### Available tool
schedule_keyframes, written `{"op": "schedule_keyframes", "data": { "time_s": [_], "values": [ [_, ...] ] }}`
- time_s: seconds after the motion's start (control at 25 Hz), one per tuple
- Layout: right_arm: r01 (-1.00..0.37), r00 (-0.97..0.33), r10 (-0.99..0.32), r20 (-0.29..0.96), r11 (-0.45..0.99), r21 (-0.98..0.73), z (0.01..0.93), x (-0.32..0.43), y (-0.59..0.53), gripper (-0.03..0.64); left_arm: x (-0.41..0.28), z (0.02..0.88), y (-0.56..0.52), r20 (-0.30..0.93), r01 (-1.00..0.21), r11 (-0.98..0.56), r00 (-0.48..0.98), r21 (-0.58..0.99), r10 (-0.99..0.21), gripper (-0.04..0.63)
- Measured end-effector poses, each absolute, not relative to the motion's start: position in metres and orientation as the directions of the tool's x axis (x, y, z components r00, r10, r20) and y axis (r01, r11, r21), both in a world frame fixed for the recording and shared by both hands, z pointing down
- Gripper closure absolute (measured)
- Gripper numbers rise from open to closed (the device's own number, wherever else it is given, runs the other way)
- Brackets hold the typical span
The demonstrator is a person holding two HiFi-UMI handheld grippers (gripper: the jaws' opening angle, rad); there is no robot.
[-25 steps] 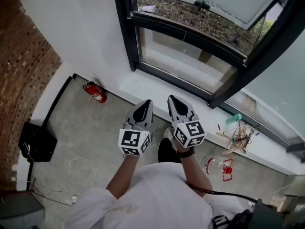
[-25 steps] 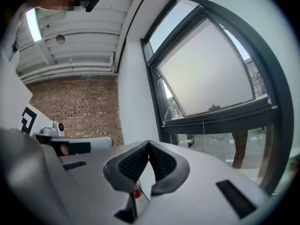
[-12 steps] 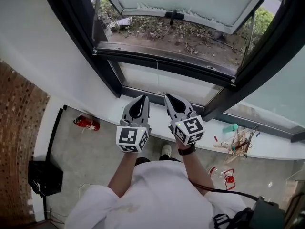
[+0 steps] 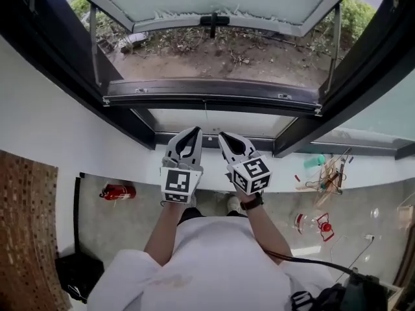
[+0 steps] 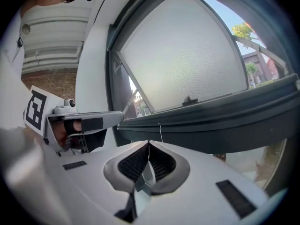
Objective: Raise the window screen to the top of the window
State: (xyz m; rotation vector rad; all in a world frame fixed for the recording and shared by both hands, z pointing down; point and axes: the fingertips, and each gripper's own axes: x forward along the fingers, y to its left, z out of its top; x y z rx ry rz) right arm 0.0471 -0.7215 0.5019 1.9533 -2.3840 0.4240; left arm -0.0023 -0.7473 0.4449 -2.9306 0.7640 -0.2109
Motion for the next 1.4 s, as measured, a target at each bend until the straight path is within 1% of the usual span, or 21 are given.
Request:
{"op": "schedule_keyframes", "data": {
  "time_s": [0.12,0.2,0.28,0.32,0.36,0.4,0.52,0.56,0.6,0.68,0.76,0.84,0.92,1.08,1.12,1.16,1.24,1.28,1.4],
  "values": [
    [-0.964,-0.201,-0.959,0.202,0.157,-0.216,0.512,0.040,-0.739,0.614,0.008,0.464,-0.766,0.220,-0.323,-0.897,0.892,-0.303,-0.396,0.594],
    [-0.959,-0.205,-0.956,0.208,0.155,-0.237,0.521,0.034,-0.751,0.614,0.012,0.476,-0.782,0.279,-0.246,-0.873,0.881,-0.420,-0.382,0.592],
    [-0.966,-0.190,-0.949,0.252,0.134,-0.223,0.536,0.030,-0.759,0.613,0.015,0.485,-0.795,0.322,-0.178,-0.847,0.870,-0.501,-0.374,0.579],
    [-0.974,-0.174,-0.939,0.297,0.119,-0.193,0.547,0.028,-0.762,0.597,0.016,0.490,-0.801,0.343,-0.148,-0.837,0.864,-0.527,-0.368,0.524],
    [-0.983,-0.152,-0.926,0.346,0.103,-0.155,0.559,0.027,-0.765,0.531,0.017,0.494,-0.807,0.361,-0.120,-0.825,0.858,-0.552,-0.366,0.488],
    [-0.989,-0.128,-0.912,0.389,0.088,-0.120,0.571,0.027,-0.768,0.474,0.017,0.498,-0.814,0.376,-0.095,-0.809,0.850,-0.580,-0.370,0.479],
    [-0.996,-0.077,-0.891,0.448,0.046,-0.080,0.599,0.033,-0.774,0.400,0.022,0.507,-0.832,0.412,-0.014,-0.744,0.825,-0.668,-0.386,0.433],
    [-0.996,-0.068,-0.888,0.455,0.037,-0.077,0.608,0.036,-0.776,0.384,0.024,0.510,-0.836,0.427,0.019,-0.721,0.817,-0.693,-0.388,0.422],
    [-0.996,-0.066,-0.886,0.459,0.033,-0.080,0.616,0.037,-0.778,0.383,0.026,0.513,-0.838,0.442,0.057,-0.697,0.808,-0.715,-0.389,0.420],
    [-0.993,-0.082,-0.890,0.448,0.033,-0.115,0.627,0.039,-0.786,0.383,0.030,0.518,-0.841,0.463,0.127,-0.638,0.795,-0.759,-0.393,0.420],
    [-0.986,-0.096,-0.909,0.406,0.030,-0.166,0.631,0.040,-0.800,0.385,0.032,0.520,-0.842,0.458,0.156,-0.593,0.793,-0.790,-0.401,0.421],
    [-0.982,-0.096,-0.926,0.365,0.030,-0.184,0.632,0.041,-0.817,0.385,0.032,0.521,-0.841,0.441,0.150,-0.579,0.803,-0.801,-0.402,0.422],
    [-0.986,-0.089,-0.932,0.351,0.032,-0.166,0.632,0.044,-0.831,0.385,0.032,0.521,-0.841,0.425,0.143,-0.566,0.810,-0.812,-0.404,0.422],
    [-0.990,-0.068,-0.929,0.364,0.019,-0.137,0.636,0.049,-0.846,0.387,0.034,0.515,-0.845,0.368,0.079,-0.541,0.814,-0.837,-0.451,0.423],
    [-0.990,-0.075,-0.926,0.370,0.023,-0.142,0.638,0.048,-0.847,0.396,0.034,0.513,-0.846,0.351,0.061,-0.535,0.816,-0.843,-0.459,0.446],
    [-0.989,-0.085,-0.922,0.379,0.032,-0.145,0.641,0.046,-0.845,0.443,0.033,0.511,-0.847,0.338,0.051,-0.531,0.821,-0.846,-0.460,0.482],
    [-0.989,-0.101,-0.915,0.391,0.050,-0.139,0.648,0.042,-0.838,0.591,0.031,0.511,-0.847,0.332,0.048,-0.533,0.829,-0.844,-0.450,0.489],
    [-0.989,-0.106,-0.918,0.383,0.056,-0.138,0.649,0.041,-0.834,0.615,0.031,0.510,-0.846,0.332,0.048,-0.538,0.831,-0.842,-0.445,0.495],
    [-0.980,-0.129,-0.935,0.331,0.069,-0.188,0.647,0.042,-0.823,0.615,0.030,0.509,-0.846,0.354,0.047,-0.570,0.824,-0.821,-0.442,0.517]
  ]
}}
